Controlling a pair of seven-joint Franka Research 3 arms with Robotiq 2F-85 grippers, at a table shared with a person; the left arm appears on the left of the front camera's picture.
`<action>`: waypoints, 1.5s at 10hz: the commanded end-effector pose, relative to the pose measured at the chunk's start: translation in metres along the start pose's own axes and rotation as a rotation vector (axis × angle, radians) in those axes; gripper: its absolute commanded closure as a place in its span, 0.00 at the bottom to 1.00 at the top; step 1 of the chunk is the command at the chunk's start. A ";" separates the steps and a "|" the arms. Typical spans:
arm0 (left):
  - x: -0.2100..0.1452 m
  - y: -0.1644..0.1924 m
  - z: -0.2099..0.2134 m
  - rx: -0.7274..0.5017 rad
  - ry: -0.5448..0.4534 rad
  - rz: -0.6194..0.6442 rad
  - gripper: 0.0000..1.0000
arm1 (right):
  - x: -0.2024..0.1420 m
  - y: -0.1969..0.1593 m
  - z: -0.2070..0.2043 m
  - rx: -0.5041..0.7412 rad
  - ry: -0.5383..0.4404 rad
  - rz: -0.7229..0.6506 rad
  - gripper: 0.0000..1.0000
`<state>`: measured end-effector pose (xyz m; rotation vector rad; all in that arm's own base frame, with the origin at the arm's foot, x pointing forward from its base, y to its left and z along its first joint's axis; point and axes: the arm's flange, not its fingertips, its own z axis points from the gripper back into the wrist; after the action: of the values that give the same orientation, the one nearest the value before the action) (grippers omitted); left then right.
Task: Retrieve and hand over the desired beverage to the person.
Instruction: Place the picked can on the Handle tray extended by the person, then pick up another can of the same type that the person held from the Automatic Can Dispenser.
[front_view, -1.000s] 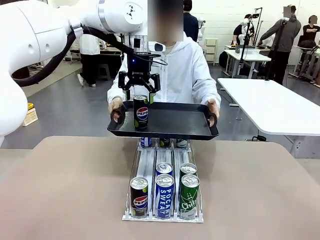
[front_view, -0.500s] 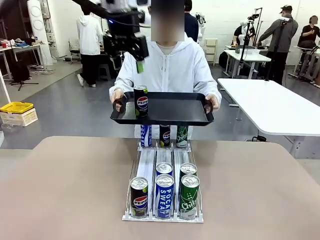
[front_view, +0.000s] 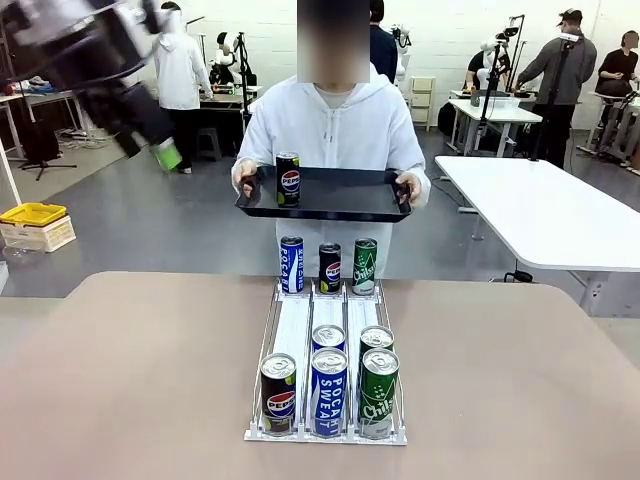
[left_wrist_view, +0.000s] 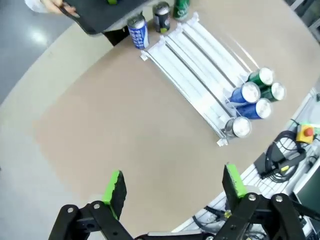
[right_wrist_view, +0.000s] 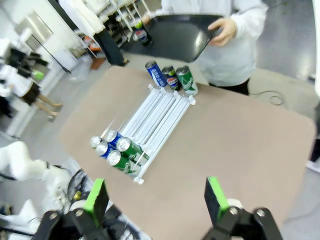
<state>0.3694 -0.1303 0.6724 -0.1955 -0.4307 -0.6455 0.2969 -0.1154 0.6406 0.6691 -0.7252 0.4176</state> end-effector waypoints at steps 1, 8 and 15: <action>-0.036 -0.009 -0.005 -0.055 -0.064 -0.002 0.00 | 0.002 0.000 -0.001 0.034 -0.026 0.012 0.00; -0.043 -0.005 -0.002 -0.049 -0.037 0.018 0.00 | 0.002 0.000 -0.001 0.034 -0.026 0.012 0.00; -0.051 0.016 0.013 -0.178 -0.055 0.015 0.00 | 0.002 0.000 -0.001 0.034 -0.026 0.012 0.00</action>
<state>0.3393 -0.1077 0.6549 -0.2895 -0.4400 -0.6311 0.2968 -0.1155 0.6407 0.6689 -0.7255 0.4178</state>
